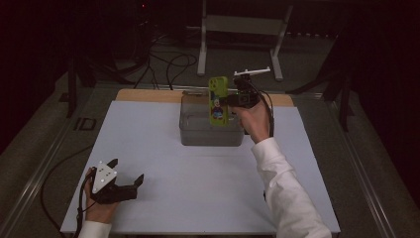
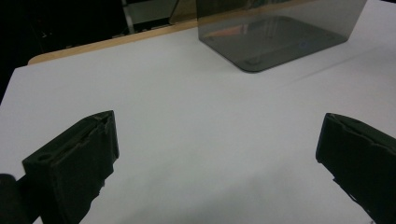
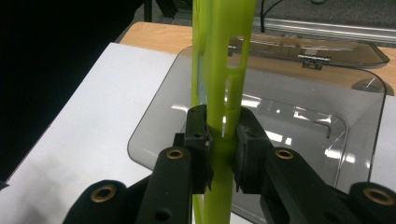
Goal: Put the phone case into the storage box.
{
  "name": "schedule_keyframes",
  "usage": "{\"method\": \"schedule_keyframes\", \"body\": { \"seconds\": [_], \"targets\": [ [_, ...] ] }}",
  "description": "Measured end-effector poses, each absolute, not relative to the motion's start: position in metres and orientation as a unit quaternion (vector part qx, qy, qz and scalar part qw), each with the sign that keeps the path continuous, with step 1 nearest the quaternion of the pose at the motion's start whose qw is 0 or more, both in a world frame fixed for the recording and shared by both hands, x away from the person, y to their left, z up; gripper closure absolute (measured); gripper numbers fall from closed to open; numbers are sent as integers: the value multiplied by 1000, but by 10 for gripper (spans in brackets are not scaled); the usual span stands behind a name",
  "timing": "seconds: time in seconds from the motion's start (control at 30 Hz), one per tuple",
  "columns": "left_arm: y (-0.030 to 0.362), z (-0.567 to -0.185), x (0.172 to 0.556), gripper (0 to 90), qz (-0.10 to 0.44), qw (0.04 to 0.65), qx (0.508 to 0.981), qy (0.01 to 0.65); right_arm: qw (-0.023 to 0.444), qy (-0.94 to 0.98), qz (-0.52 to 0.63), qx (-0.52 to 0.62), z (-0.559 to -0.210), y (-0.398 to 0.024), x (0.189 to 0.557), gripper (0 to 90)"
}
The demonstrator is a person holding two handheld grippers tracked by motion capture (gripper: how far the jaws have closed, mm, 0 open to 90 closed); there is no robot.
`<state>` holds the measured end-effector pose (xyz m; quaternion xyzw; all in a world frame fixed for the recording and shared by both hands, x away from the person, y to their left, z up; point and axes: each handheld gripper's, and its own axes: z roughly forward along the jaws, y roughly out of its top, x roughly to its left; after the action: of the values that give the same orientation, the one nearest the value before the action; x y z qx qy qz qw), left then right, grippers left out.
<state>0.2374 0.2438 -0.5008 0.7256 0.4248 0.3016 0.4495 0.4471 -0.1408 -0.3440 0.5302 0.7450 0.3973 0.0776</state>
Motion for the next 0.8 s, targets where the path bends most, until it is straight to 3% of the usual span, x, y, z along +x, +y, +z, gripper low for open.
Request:
{"method": "schedule_keyframes", "body": {
  "seconds": [0.8],
  "targets": [
    [244, -501, 237, 0, 305, 447, 726, 424, 87, 747, 345, 561, -340, -149, 481, 781]
  ]
}}
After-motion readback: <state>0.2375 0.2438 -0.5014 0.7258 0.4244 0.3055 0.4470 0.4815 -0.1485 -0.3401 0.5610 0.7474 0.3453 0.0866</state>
